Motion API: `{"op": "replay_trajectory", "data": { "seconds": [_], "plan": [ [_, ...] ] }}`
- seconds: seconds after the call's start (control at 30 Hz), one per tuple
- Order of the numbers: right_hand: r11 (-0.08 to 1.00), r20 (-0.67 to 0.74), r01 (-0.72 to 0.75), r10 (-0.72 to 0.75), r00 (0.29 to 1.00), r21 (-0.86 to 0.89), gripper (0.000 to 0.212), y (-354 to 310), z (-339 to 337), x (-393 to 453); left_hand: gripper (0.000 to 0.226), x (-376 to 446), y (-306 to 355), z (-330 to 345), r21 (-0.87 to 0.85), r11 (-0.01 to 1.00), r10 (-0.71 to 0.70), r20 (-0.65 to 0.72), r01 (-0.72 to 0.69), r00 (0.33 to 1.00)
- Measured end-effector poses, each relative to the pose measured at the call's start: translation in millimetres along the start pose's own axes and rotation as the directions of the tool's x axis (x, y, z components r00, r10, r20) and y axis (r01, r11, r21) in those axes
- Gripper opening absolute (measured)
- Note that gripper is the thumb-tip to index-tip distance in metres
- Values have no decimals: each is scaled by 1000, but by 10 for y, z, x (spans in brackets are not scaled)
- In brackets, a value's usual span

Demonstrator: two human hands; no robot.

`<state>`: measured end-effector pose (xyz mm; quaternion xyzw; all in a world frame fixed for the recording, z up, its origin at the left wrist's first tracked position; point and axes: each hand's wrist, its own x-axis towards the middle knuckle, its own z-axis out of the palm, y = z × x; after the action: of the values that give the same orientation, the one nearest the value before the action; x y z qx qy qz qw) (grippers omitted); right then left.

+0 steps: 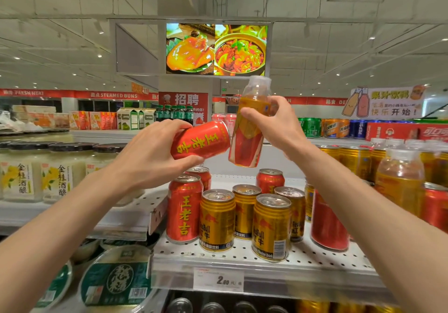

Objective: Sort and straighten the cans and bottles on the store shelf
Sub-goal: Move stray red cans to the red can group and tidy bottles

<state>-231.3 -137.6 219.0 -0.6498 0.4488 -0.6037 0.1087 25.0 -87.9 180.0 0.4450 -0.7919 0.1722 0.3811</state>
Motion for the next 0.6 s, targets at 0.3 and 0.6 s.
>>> {"op": "replay_trajectory", "data": {
  "seconds": [0.3, 0.6],
  "plan": [
    [999, -52, 36, -36, 998, 4, 66, 19, -438, -220, 68, 317, 199, 261, -26, 1000, -2, 245, 9, 970],
    [1000, -30, 4, -4, 1000, -1, 61, 170, -554, -326, 69, 478, 277, 561, -272, 936, -113, 367, 223, 923]
  ]
}}
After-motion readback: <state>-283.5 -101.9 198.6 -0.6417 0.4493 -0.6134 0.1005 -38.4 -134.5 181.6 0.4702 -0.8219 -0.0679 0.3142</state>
